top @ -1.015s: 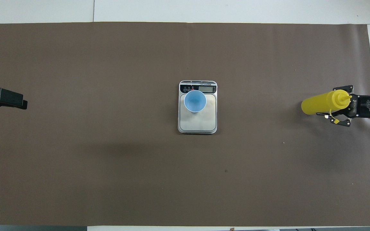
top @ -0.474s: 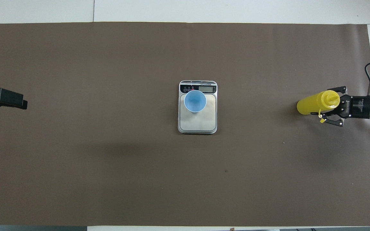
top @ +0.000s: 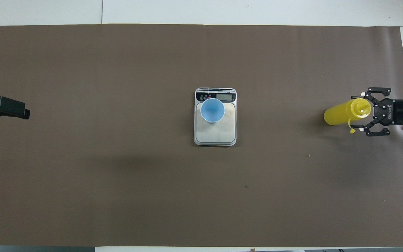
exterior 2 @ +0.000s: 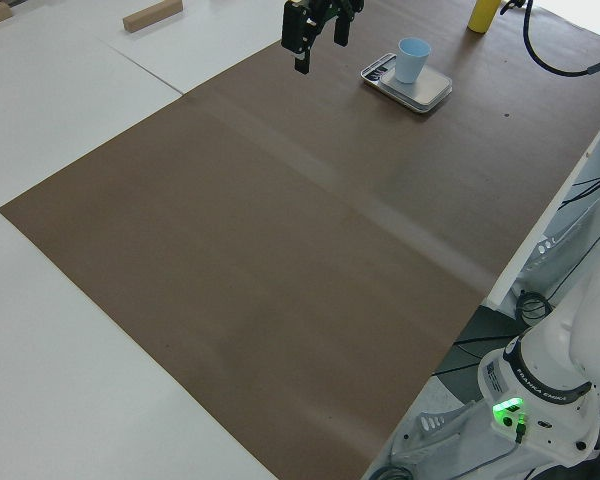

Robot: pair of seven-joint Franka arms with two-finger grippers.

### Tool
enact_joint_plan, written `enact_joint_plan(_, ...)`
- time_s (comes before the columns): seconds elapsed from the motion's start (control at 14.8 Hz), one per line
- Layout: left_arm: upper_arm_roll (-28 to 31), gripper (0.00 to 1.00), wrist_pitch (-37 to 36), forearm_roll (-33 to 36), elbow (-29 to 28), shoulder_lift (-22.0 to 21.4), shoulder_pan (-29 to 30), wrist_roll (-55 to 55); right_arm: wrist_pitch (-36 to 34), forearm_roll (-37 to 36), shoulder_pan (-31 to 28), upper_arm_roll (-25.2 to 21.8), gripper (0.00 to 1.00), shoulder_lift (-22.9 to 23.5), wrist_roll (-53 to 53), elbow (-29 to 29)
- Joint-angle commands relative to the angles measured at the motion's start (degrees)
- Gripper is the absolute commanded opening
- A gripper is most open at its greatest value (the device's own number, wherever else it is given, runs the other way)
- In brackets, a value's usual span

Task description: Pour seasoning into cup on scale with both arms

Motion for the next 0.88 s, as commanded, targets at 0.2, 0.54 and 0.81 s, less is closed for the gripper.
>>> enact_joint_plan(0.2,-0.30,1.00,0.54,-0.70,-1.25,-1.18,0.69,0.56,-12.95,-15.67,3.15,0.96,1.00,-11.17,-0.13,11.65)
enact_joint_plan(0.54,-0.30,1.00,0.54,-0.70,-1.25,-1.10,0.69,0.56,-15.88,-23.04,6.39,1.57,1.00,-15.04,-1.36,15.27)
enact_joint_plan(0.81,-0.30,1.00,0.54,-0.70,-1.25,-1.18,0.69,0.56,-15.62,-32.42,14.12,2.01,1.00,-19.88,-8.56,15.98)
